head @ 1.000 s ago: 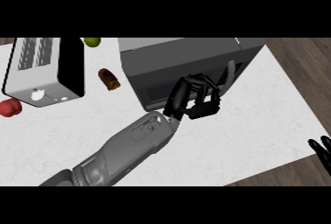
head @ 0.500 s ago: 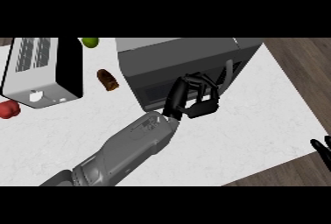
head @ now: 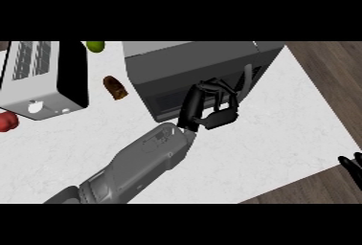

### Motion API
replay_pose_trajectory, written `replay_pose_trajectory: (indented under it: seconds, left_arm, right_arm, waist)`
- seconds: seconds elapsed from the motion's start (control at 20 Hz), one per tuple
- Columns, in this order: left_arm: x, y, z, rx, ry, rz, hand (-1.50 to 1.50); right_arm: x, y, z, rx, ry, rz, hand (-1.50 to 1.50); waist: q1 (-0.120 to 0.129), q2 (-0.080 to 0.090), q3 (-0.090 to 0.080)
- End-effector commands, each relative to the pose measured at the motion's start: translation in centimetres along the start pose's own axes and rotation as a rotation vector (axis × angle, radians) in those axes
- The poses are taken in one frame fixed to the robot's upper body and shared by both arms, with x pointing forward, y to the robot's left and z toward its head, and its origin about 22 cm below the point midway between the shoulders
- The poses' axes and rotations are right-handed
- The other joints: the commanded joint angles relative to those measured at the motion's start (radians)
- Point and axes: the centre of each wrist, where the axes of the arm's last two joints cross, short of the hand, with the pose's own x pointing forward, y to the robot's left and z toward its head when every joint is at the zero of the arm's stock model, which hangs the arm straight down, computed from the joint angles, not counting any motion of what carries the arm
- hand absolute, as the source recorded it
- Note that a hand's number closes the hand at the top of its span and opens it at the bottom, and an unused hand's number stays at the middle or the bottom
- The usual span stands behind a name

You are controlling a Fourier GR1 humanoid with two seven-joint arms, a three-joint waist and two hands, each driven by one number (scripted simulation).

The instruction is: Pick up the milk, place it into the microwave and close the microwave

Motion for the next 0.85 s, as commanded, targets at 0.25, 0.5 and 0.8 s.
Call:
replay_pose_trajectory:
  seconds: [0.25,0.5,0.8]
  left_arm:
    - [0.0,1.5,-1.9,0.098,-0.007,-0.029,1.50]
    - [-0.4,1.7,-1.8,0.122,-0.006,-0.028,1.50]
    - [-0.8,1.8,-1.4,0.125,-0.028,-0.032,1.50]
  right_arm:
    - [0.6,0.1,-0.6,0.060,0.013,-0.008,-1.50]
    - [0.9,0.2,-0.6,0.064,0.014,-0.013,-1.50]
    - [1.3,0.3,-1.1,0.090,-0.005,-0.015,-1.50]
  waist:
    - [-0.014,0.024,-0.001]
    - [-0.021,0.022,0.000]
    - [-0.020,0.025,0.000]
